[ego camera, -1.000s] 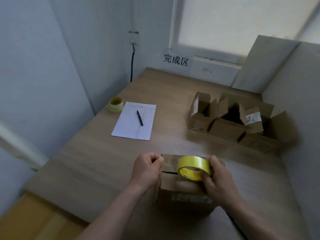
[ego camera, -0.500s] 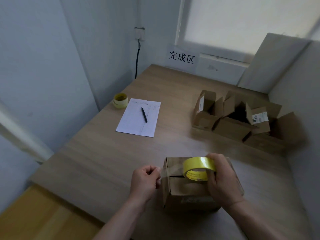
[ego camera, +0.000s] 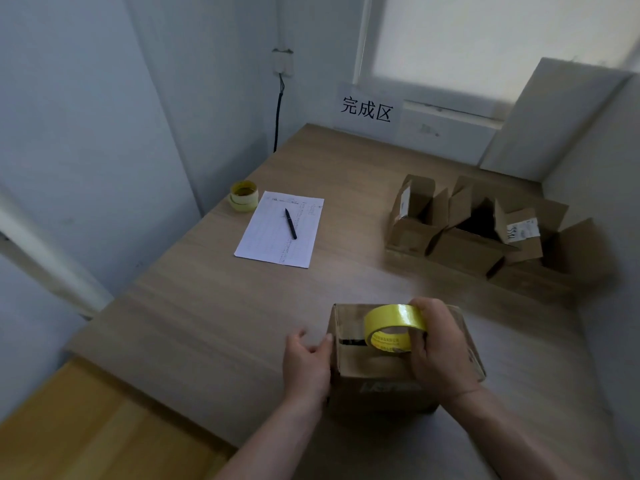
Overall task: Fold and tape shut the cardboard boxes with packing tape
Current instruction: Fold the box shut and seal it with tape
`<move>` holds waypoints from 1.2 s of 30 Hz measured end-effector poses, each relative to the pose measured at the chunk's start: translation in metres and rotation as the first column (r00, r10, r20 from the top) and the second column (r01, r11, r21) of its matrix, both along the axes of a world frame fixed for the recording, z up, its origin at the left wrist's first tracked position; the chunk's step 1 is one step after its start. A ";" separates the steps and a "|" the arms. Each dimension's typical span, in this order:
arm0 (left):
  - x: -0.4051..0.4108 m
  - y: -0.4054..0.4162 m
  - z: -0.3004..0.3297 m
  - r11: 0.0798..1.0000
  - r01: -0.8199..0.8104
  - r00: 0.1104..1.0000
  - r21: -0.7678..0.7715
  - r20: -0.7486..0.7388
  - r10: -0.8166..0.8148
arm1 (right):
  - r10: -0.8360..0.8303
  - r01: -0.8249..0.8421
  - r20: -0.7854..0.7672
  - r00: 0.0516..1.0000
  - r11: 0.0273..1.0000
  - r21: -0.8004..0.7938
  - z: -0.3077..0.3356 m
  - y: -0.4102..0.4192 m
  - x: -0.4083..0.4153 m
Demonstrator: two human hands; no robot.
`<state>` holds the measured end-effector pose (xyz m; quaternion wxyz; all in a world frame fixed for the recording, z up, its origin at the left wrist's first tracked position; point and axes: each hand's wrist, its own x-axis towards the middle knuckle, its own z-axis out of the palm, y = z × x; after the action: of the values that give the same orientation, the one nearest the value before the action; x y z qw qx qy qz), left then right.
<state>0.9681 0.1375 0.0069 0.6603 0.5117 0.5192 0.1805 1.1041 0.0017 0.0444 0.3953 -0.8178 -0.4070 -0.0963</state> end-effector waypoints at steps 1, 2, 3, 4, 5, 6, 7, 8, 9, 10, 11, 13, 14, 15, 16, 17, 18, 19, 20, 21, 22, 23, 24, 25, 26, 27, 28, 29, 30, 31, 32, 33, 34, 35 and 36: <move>-0.001 0.002 -0.003 1.000 0.007 0.997 0.005 -0.076 -0.006 | -0.001 0.001 -0.010 1.000 1.000 0.009 -0.001 -0.001 0.000; -0.004 0.004 -0.003 0.999 0.017 0.992 0.052 -0.125 -0.010 | 0.004 -0.004 -0.017 1.000 1.000 0.011 -0.002 -0.001 0.000; -0.005 0.007 -0.001 0.989 0.032 0.992 0.144 -0.128 -0.013 | 0.009 -0.009 -0.023 1.000 1.000 0.003 -0.002 -0.001 -0.001; -0.004 0.008 0.004 0.968 0.057 0.996 0.244 -0.076 -0.039 | 0.010 -0.010 -0.033 0.999 1.000 -0.011 -0.002 -0.001 -0.002; -0.001 0.007 0.007 0.935 0.095 0.995 0.341 -0.001 -0.101 | 0.008 -0.009 -0.045 0.999 1.000 -0.029 -0.002 0.000 -0.003; 0.005 0.008 0.011 0.900 0.153 0.980 0.408 0.054 -0.191 | 0.005 -0.008 -0.053 0.999 0.999 -0.048 -0.002 0.001 -0.005; 0.011 0.008 0.015 0.867 0.220 0.956 0.447 0.076 -0.282 | 0.005 -0.009 -0.060 0.998 0.998 -0.062 -0.002 0.002 -0.007; 0.015 0.009 0.017 0.843 0.278 0.933 0.460 0.078 -0.350 | 0.010 -0.014 -0.065 0.998 0.998 -0.069 -0.002 0.002 -0.009; 0.020 0.010 0.018 0.830 0.318 0.917 0.458 0.075 -0.392 | 0.011 -0.017 -0.074 0.997 0.997 -0.072 -0.001 0.002 -0.010; 0.023 0.011 0.018 0.836 0.330 0.910 0.439 0.087 -0.405 | 0.007 -0.014 -0.105 0.994 0.997 -0.074 0.000 0.001 -0.010; 0.025 0.013 0.016 0.849 0.321 0.911 0.420 0.109 -0.398 | -0.001 -0.010 -0.163 0.987 0.997 -0.072 0.002 0.000 -0.008; 0.026 0.014 0.011 0.860 0.287 0.919 0.422 0.132 -0.372 | 0.013 -0.032 -0.332 0.943 0.998 -0.050 0.006 -0.002 -0.002; 0.027 0.014 0.009 0.859 0.276 0.924 0.431 0.126 -0.360 | 0.024 -0.043 -0.416 0.909 0.998 -0.038 0.010 -0.005 0.001; 0.028 0.014 0.008 0.858 0.268 0.927 0.439 0.123 -0.353 | 0.038 -0.058 -0.494 0.868 0.998 -0.023 0.015 -0.007 0.006; 0.028 0.013 0.006 0.850 0.270 0.927 0.451 0.117 -0.357 | 0.065 -0.079 -0.557 0.828 0.997 -0.002 0.022 -0.009 0.011; 0.027 0.012 0.003 0.824 0.289 0.921 0.487 0.092 -0.378 | 0.101 -0.108 -0.597 0.796 0.994 0.025 0.030 -0.012 0.016; 0.026 0.011 0.000 0.774 0.327 0.908 0.542 0.047 -0.416 | 0.144 -0.142 -0.614 0.776 0.988 0.054 0.038 -0.015 0.022; 0.025 0.010 -0.004 0.712 0.362 0.893 0.602 -0.003 -0.451 | 0.195 -0.184 -0.619 0.761 0.979 0.082 0.047 -0.018 0.027; 0.024 0.009 -0.008 0.668 0.378 0.883 0.641 -0.032 -0.469 | 0.247 -0.233 -0.621 0.744 0.967 0.107 0.053 -0.020 0.032; 0.024 0.009 -0.013 0.657 0.386 0.877 0.648 -0.038 -0.478 | 0.294 -0.277 -0.625 0.724 0.952 0.128 0.057 -0.022 0.035; 0.024 0.009 -0.016 0.672 0.405 0.872 0.620 -0.041 -0.488 | 0.323 -0.307 -0.627 0.709 0.942 0.137 0.058 -0.024 0.038; 0.023 0.009 -0.021 0.680 0.435 0.863 0.590 -0.058 -0.502 | 0.327 -0.319 -0.627 0.707 0.939 0.130 0.057 -0.026 0.039; 0.021 0.007 -0.024 0.683 0.466 0.853 0.563 -0.081 -0.516 | 0.308 -0.311 -0.627 0.716 0.944 0.109 0.053 -0.028 0.040; 0.018 0.006 -0.029 0.683 0.481 0.848 0.550 -0.093 -0.523 | 0.273 -0.290 -0.622 0.734 0.954 0.077 0.047 -0.030 0.041; 0.012 0.003 -0.032 0.697 0.474 0.853 0.538 -0.085 -0.515 | 0.235 -0.265 -0.613 0.755 0.963 0.043 0.040 -0.032 0.041; 0.006 0.000 -0.033 0.716 0.462 0.858 0.523 -0.059 -0.511 | 0.204 -0.236 -0.604 0.771 0.971 0.028 0.034 -0.034 0.041; 0.001 -0.005 -0.032 0.721 0.465 0.853 0.514 -0.043 -0.520 | 0.188 -0.203 -0.602 0.776 0.978 0.044 0.029 -0.036 0.040; -0.001 -0.012 -0.030 0.698 0.483 0.837 0.529 -0.044 -0.546 | 0.186 -0.173 -0.607 0.773 0.982 0.079 0.024 -0.037 0.040; -0.001 -0.019 -0.028 0.642 0.518 0.813 0.566 -0.092 -0.575 | 0.188 -0.149 -0.612 0.768 0.982 0.115 0.020 -0.037 0.039; 0.002 -0.028 -0.026 0.568 0.547 0.790 0.614 -0.157 -0.592 | 0.186 -0.127 -0.613 0.768 0.982 0.139 0.016 -0.036 0.039; 0.008 -0.036 -0.024 0.497 0.570 0.772 0.654 -0.220 -0.596 | 0.181 -0.109 -0.611 0.771 0.982 0.152 0.014 -0.035 0.039; 0.014 -0.044 -0.023 0.439 0.592 0.756 0.676 -0.276 -0.593 | 0.172 -0.097 -0.605 0.777 0.983 0.156 0.012 -0.034 0.039; 0.020 -0.051 -0.021 0.408 0.609 0.746 0.680 -0.317 -0.586 | 0.166 -0.088 -0.601 0.782 0.984 0.157 0.012 -0.033 0.038; 0.027 -0.056 -0.019 0.401 0.621 0.744 0.673 -0.347 -0.571 | 0.163 -0.081 -0.602 0.781 0.984 0.161 0.011 -0.031 0.038; 0.032 -0.059 -0.019 0.411 0.620 0.753 0.668 -0.362 -0.549 | 0.161 -0.072 -0.608 0.778 0.983 0.168 0.011 -0.030 0.037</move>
<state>1.0000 0.0781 -0.0119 0.3817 0.8926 0.2103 0.1153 1.1412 -0.0284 0.0555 0.5664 -0.7486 -0.2975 0.1742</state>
